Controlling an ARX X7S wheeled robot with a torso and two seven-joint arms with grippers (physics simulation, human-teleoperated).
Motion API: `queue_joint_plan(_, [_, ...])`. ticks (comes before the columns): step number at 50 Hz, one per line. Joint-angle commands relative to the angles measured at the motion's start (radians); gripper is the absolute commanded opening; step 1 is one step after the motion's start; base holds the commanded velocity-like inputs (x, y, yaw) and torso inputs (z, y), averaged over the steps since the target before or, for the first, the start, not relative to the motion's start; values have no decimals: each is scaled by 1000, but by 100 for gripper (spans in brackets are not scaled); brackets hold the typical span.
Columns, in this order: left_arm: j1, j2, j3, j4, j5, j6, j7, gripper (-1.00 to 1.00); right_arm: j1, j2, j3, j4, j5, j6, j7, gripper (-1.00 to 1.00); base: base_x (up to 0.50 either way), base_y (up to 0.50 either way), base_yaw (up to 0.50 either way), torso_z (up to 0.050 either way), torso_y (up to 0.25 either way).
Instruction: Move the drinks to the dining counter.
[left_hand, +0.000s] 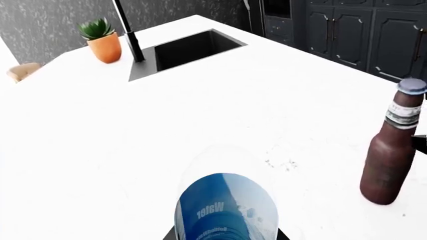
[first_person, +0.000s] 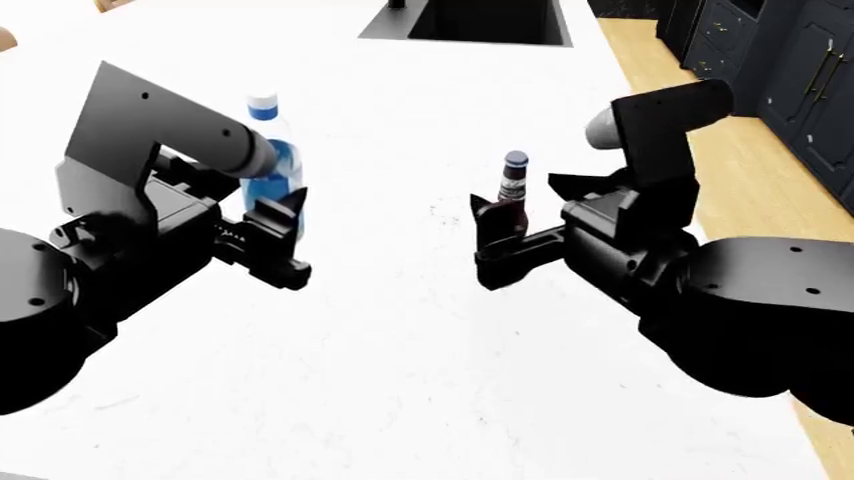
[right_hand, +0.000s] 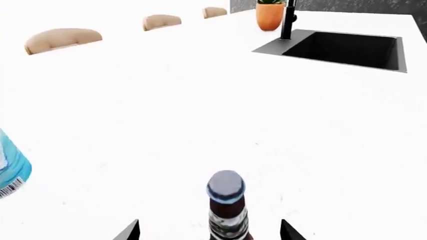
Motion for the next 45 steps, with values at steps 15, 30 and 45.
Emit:
queue_joint_plan(15, [137, -32, -18, 17, 78, 90, 31, -100, 146, 103, 127, -161, 273, -34, 181, 100, 0, 0, 0, 0, 1])
queue_joint_plan(30, [249, -78, -46, 50, 101, 163, 42, -100, 200, 120, 156, -176, 307, -57, 217, 100, 0, 0, 0, 1, 1])
queue_joint_plan(45, [280, -71, -38, 42, 134, 183, 65, -100, 223, 120, 154, -168, 308, -58, 221, 100, 0, 0, 0, 0, 1])
